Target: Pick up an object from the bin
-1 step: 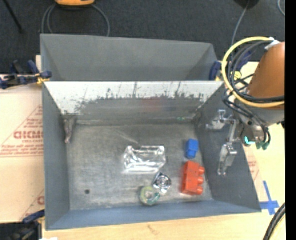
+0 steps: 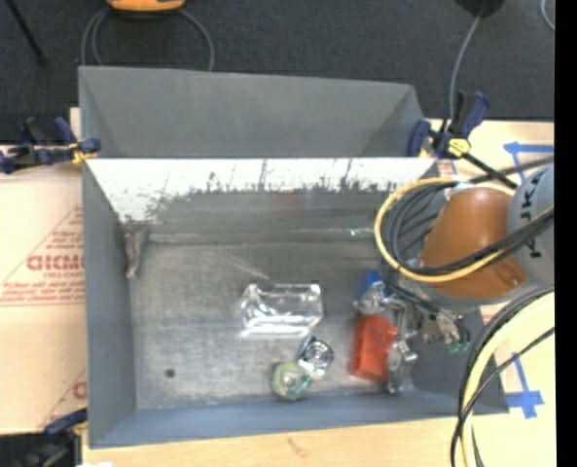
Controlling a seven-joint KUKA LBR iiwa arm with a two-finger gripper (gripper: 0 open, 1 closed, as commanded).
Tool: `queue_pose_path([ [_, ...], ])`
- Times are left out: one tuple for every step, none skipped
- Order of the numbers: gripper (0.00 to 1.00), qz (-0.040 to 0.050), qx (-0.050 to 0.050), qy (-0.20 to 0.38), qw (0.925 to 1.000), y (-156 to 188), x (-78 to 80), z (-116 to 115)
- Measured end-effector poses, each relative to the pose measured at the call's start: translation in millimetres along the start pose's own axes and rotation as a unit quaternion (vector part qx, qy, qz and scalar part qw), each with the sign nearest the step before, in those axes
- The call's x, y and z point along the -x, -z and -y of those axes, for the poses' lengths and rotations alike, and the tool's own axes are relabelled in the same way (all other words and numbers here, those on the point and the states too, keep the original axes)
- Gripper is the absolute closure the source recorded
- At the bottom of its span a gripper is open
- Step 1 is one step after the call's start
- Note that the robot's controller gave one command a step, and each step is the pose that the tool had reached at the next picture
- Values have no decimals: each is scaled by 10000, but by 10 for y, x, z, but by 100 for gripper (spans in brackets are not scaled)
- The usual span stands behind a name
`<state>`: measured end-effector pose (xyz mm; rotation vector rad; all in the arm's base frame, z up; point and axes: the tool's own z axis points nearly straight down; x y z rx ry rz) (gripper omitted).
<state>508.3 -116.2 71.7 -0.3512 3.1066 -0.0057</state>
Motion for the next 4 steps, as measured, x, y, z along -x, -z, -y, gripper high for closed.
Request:
queue_pose_path([
  [100, 9, -8, 21, 10000, 26, 13, 4],
  [100, -23, 3, 1336, 9910, 1445, 92, 189],
  [100, -64, 37, 1011, 9948, 1492, -112, 117],
  [100, -71, 52, 2847, 9586, 1294, -175, 154],
])
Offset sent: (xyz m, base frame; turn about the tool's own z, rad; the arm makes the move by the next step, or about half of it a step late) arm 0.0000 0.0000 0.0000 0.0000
